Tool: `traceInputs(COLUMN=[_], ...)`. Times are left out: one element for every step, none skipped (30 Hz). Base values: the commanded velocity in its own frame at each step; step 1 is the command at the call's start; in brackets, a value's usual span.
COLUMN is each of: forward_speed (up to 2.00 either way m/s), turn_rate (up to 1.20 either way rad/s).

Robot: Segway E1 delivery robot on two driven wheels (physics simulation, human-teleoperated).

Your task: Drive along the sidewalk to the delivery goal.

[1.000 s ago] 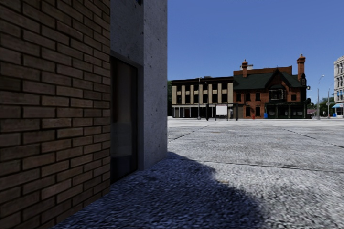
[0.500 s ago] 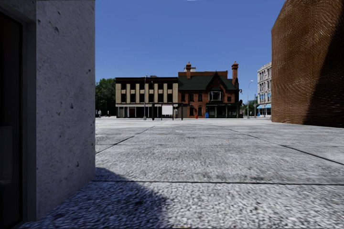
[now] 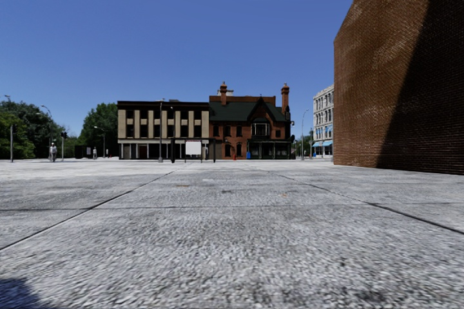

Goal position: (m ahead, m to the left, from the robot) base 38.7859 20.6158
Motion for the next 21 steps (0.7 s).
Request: traceInputs(forward_speed=[2.00, 2.00, 2.00, 2.00, 2.00, 2.00, 2.00, 2.00, 2.00, 2.00, 2.00, 2.00, 2.00, 2.00, 2.00, 2.00, 2.00, 2.00, 2.00, 2.00, 2.00], turn_rate=[0.06, 0.13, 0.20, 0.20, 0.24, 0.30, 0.38, 0.38, 0.41, 0.41, 0.42, 0.42, 0.42, 0.42, 0.42, 0.42, 0.42, 0.42, 0.42, 0.42, 0.42])
